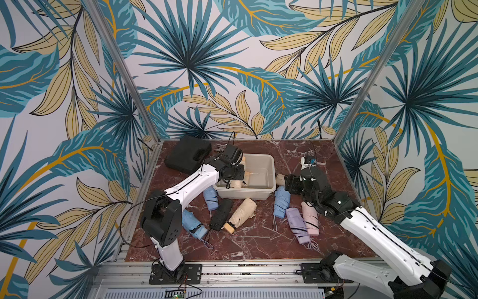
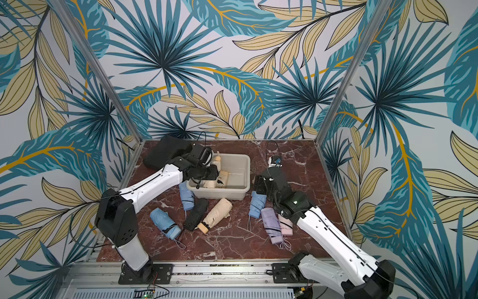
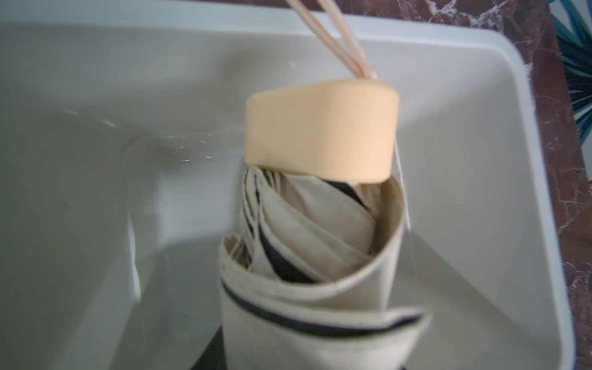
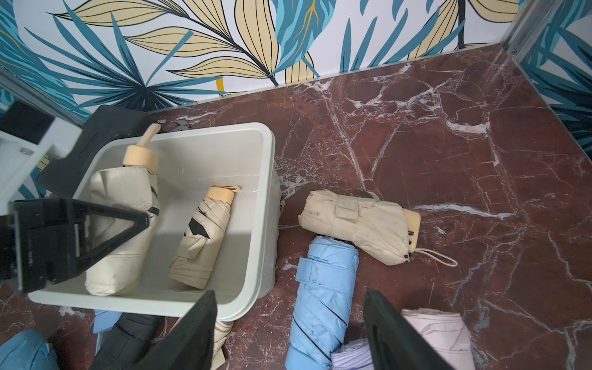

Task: Put the umbrella into the storage box
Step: Place the umbrella in the storage box.

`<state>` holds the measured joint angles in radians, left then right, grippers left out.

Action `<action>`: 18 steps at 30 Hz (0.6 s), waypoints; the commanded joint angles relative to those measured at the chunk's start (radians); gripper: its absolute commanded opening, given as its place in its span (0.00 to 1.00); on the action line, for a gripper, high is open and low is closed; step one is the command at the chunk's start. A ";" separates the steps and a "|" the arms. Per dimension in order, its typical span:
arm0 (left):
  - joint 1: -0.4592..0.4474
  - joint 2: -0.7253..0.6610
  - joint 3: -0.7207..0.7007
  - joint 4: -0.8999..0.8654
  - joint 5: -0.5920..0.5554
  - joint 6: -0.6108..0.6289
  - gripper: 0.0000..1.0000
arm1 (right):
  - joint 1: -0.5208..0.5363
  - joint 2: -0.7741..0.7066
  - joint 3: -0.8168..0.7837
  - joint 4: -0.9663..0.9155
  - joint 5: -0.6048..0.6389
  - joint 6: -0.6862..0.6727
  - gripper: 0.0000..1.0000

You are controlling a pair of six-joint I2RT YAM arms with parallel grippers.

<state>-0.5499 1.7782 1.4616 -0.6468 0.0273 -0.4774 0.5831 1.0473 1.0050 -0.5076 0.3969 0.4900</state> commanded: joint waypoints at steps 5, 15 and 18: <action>-0.003 0.099 0.065 0.090 -0.066 -0.018 0.01 | -0.002 0.022 -0.011 -0.056 -0.013 -0.077 0.74; -0.002 0.179 0.039 0.102 -0.116 -0.047 0.31 | -0.002 0.056 0.016 -0.069 -0.010 -0.107 0.74; -0.002 0.175 0.039 0.102 -0.128 -0.047 0.55 | -0.002 0.081 0.030 -0.069 -0.021 -0.117 0.74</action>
<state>-0.5507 1.9621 1.4868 -0.5877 -0.0566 -0.5186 0.5831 1.1095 1.0138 -0.5598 0.3870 0.3954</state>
